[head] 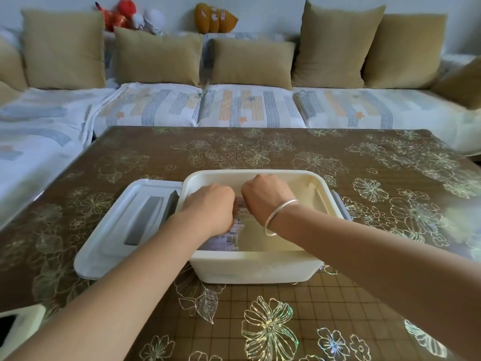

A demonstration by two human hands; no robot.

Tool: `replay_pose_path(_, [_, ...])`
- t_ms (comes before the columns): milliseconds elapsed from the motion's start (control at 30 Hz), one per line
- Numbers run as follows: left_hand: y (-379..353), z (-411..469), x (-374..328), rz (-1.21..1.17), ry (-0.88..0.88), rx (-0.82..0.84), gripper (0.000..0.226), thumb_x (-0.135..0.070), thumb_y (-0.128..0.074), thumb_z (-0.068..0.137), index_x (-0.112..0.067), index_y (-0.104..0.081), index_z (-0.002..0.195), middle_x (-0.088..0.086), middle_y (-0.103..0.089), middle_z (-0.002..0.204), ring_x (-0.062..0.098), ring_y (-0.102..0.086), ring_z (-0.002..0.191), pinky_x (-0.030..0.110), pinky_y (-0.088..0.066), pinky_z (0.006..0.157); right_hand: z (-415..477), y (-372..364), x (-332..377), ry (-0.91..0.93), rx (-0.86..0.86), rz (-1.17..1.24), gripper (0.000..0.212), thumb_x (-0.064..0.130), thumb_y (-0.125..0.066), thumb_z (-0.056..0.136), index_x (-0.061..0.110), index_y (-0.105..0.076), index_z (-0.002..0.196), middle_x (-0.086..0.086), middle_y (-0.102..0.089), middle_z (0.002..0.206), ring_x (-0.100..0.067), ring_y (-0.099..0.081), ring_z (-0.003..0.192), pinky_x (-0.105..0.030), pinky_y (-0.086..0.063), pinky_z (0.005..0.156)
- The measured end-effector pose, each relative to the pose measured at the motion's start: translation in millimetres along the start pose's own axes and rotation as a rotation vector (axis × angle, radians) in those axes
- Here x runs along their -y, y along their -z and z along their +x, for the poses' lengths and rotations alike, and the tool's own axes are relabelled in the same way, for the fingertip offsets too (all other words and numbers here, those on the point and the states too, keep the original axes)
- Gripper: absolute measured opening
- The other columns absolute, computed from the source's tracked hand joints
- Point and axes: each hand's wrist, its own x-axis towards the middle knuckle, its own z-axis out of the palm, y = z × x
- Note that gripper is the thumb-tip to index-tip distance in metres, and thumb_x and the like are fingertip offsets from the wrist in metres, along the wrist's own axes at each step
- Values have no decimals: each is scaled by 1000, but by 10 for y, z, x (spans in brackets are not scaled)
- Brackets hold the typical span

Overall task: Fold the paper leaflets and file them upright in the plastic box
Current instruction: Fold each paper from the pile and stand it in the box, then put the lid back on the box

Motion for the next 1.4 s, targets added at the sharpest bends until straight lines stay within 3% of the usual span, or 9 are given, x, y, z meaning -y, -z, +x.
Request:
replay_pose_path(200, [163,-181,9,-27,-42,-98,28,-2,-46,85,-16,-69,85,6,-64,90,23,-57,81,34,-49,66,202,-137,7,43,33,158,27,12,-51,90,22,-73,103,-9,-68,101,-32,-63,94,-28,-44,69])
replay_pose_path(267, [237,-245,96,-90,-72,-186,35,-1,-45,83,-22,-73,84,4,-69,91,23,-60,87,38,-53,76,228,-187,-4,53,56,205,24,15,-54,90,24,-74,99,-8,-67,92,-32,-63,89,-27,-45,70])
replay_pose_path(367, [318,-356,292,-262,-118,-400,44,2,-44,86,-29,-76,90,-6,-74,94,10,-67,90,34,-55,85,247,-265,8,90,80,221,26,4,-56,81,22,-74,88,-6,-65,76,-34,-62,78,-27,-46,62])
replay_pose_path(600, [136,-851,670,-428,-94,-946,39,9,-43,87,-15,-72,78,-4,-68,79,4,-63,74,24,-51,63,157,-148,58,140,155,146,26,-5,-47,78,16,-58,68,-3,-52,66,-27,-49,63,-22,-29,49])
replay_pose_path(767, [-521,-922,915,-432,245,-722,19,-11,-56,93,-22,-67,104,-3,-68,105,14,-63,92,26,-49,73,-13,80,-23,126,29,249,34,11,-49,91,27,-65,117,-2,-67,110,-24,-61,100,-24,-44,79])
replay_pose_path(900, [-985,-845,1028,-249,304,-453,53,-48,-66,85,-20,-56,129,5,-54,137,24,-48,128,41,-43,101,-496,373,-80,115,-41,494,21,26,-51,96,23,-72,99,6,-73,89,-11,-67,82,-24,-51,79])
replay_pose_path(1067, [-1006,-722,1055,8,329,-347,70,-65,-55,84,-28,-42,142,4,-39,150,24,-40,135,43,-42,103,-1085,265,-95,48,-139,570,76,74,-19,82,17,-68,74,3,-67,65,-14,-64,60,-35,-54,64])
replay_pose_path(1233, [-773,-664,939,154,307,-242,60,-55,-55,90,-22,-39,137,3,-60,119,24,-59,108,37,-51,80,-1352,51,-147,24,-181,384,70,78,-15,81,24,-59,74,8,-58,65,-11,-54,60,-26,-43,54])
replay_pose_path(1400, [-568,-752,893,283,247,-232,33,-29,-55,92,-17,-50,122,3,-61,91,22,-63,86,35,-54,74,-1422,-4,-230,18,-264,308,32,56,-56,85,31,-65,102,14,-70,94,-16,-64,84,-28,-51,70])
